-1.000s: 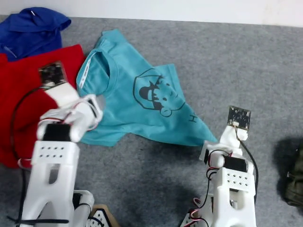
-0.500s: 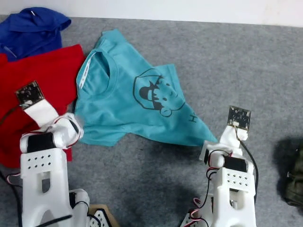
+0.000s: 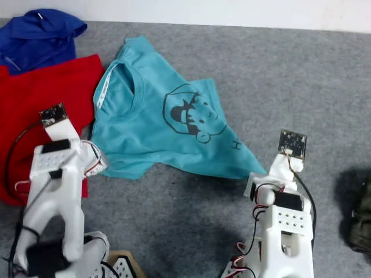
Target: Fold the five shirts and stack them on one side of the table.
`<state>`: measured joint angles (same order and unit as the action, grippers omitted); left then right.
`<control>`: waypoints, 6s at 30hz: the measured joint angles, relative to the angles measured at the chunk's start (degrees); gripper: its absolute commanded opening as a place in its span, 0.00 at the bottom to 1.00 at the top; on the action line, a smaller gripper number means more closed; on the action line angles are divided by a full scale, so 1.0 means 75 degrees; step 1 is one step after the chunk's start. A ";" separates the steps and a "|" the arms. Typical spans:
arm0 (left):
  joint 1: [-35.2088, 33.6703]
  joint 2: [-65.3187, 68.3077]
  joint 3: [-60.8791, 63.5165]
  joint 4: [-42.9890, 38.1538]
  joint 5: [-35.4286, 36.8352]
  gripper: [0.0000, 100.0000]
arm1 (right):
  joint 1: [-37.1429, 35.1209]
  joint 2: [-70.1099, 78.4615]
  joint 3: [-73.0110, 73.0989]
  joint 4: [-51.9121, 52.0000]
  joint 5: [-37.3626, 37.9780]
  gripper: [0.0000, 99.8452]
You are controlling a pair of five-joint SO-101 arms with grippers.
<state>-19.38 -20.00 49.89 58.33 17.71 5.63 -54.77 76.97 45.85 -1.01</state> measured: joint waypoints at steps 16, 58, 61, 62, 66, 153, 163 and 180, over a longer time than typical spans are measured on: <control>0.0105 0.0891 -0.0422 -0.0492 -0.0012 0.06 | -0.0012 0.0000 0.0000 0.0129 0.0621 0.19; 0.0094 0.0598 -0.0903 -0.0445 0.0000 0.20 | -0.0281 0.0000 0.0000 0.0141 0.0692 0.19; 0.0094 0.0340 -0.0903 -0.0023 0.0000 0.20 | -0.0281 0.0000 0.0000 0.0141 0.0692 0.19; 0.0094 0.0270 -0.0903 0.0117 0.0000 0.20 | -0.0281 0.0000 0.0000 0.0141 0.0692 0.19; 0.0129 0.0164 -0.0903 0.0551 -0.0023 0.20 | -0.0281 0.0000 0.0000 0.0141 0.0692 0.19; 0.1477 -0.2415 -0.2837 0.0328 0.0258 0.01 | -0.2485 0.0152 0.0000 -0.2673 0.0656 0.19; 0.1477 -0.2415 -0.1289 -0.1231 0.0399 0.01 | -0.2075 0.4196 -0.2004 -0.4208 0.0375 0.18; 0.1477 -0.2415 -0.0621 -0.1829 0.0399 0.01 | -0.2356 -0.1125 0.0047 0.0164 0.0129 0.18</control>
<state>-8.31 -38.11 45.23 44.62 20.70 -12.04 -63.21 77.32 47.08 -0.04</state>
